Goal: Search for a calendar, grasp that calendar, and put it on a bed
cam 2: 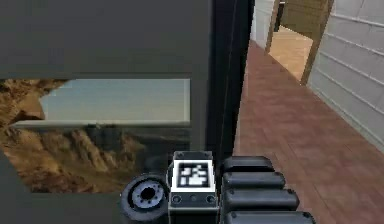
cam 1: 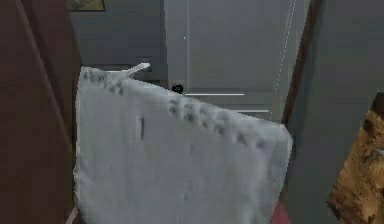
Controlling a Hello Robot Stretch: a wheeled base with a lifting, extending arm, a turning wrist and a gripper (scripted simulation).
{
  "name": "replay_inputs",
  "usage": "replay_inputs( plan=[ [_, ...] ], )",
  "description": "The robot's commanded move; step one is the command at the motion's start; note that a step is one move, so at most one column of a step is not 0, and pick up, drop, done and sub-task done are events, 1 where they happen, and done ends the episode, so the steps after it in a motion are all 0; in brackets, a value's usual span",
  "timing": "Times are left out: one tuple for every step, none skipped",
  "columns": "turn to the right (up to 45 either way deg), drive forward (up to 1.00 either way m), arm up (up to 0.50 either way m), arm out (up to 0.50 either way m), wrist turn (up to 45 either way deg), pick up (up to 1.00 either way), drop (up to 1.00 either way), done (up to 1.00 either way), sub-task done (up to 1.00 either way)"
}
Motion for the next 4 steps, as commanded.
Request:
replay_inputs(
  plan=[
    [0.0, 0.75, 0.0, 0.0, 0.0, 0.0, 0.0, 0.0, 0.0],
    [-33.0, 0.0, 0.0, 0.0, 0.0, 0.0, 0.0, 0.0, 0.0],
    [0.0, 0.6, 0.0, 0.0, 0.0, 0.0, 0.0, 0.0, 0.0],
    [27.0, 0.0, 0.0, 0.0, 0.0, 0.0, 0.0, 0.0, 0.0]
  ],
)
